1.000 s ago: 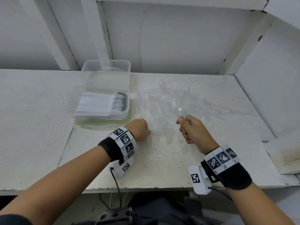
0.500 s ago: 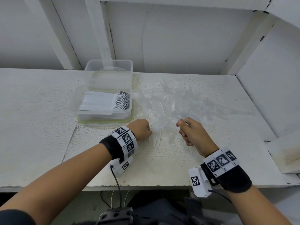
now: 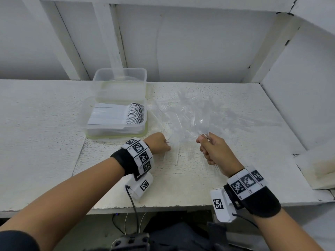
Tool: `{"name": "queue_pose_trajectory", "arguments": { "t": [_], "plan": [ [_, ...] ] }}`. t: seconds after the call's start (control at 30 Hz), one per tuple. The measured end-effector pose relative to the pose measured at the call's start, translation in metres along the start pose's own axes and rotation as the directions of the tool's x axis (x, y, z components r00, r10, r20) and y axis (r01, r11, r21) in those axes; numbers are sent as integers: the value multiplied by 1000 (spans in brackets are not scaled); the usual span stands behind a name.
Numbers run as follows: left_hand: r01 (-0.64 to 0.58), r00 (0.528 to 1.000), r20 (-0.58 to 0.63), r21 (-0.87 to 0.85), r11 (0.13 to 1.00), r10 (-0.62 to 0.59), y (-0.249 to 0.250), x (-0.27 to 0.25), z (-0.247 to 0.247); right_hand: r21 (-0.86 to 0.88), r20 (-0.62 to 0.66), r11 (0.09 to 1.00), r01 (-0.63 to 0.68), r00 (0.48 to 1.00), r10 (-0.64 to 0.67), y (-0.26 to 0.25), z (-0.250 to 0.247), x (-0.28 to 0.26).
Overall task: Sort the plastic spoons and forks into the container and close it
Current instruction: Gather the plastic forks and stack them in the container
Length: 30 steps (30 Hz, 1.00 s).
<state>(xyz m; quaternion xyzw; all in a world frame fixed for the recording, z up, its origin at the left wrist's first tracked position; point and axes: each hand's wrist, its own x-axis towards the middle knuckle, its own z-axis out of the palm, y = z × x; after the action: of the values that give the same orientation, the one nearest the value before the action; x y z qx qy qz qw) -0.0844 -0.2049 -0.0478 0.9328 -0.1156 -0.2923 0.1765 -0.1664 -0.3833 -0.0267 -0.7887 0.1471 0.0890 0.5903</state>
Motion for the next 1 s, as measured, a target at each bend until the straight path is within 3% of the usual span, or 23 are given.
{"name": "queue_pose_trajectory", "arguments": {
  "t": [0.3,0.43,0.73,0.9,1.0],
  "plan": [
    [-1,1000,-13,149,989,3,4,-5,1,7,16,1000,7,1000,-7,-3,3,-1],
    [-12,1000,-10,65,998,12,2,-11,-8,7,13,1000,5,1000,-5,-4,3,-2],
    [-57,990,-137,-102,993,43,-14,-36,-41,0,20,1000,18,1000,-18,-11,6,1],
    [-34,990,-137,-20,999,31,-23,-57,-60,-1,31,1000,32,999,-32,-19,12,4],
    [-72,978,-199,-31,997,64,-28,-68,-67,-26,1,999,47,999,-47,-22,17,6]
  ]
}}
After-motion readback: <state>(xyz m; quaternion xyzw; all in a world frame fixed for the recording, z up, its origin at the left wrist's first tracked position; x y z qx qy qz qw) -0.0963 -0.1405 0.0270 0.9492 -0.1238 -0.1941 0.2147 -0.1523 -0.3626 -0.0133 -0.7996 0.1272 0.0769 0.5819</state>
